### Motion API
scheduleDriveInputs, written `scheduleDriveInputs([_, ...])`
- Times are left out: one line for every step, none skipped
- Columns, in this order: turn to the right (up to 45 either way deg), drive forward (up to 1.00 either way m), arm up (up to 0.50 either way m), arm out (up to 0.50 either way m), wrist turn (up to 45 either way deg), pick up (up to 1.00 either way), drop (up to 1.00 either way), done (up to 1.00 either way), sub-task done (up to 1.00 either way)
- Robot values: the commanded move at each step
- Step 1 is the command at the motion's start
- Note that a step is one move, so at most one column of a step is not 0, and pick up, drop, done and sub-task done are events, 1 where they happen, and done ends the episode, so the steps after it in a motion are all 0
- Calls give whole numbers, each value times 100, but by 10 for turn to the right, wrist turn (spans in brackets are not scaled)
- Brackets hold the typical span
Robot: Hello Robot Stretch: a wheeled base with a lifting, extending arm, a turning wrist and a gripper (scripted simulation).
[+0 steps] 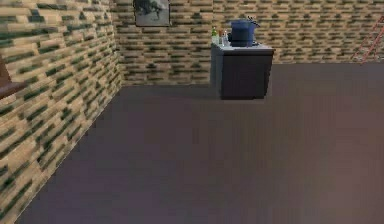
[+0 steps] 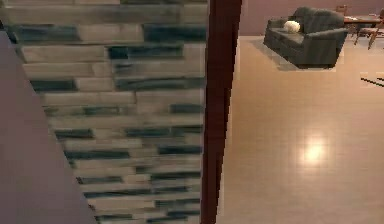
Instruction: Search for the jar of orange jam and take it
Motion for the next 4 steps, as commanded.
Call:
scheduleDriveInputs([0, 100, 0, 0, 0, 0, 0, 0, 0])
scheduleDriveInputs([0, 100, 0, 0, 0, 0, 0, 0, 0])
scheduleDriveInputs([30, 0, 0, 0, 0, 0, 0, 0, 0])
scheduleDriveInputs([0, 100, 0, 0, 0, 0, 0, 0, 0])
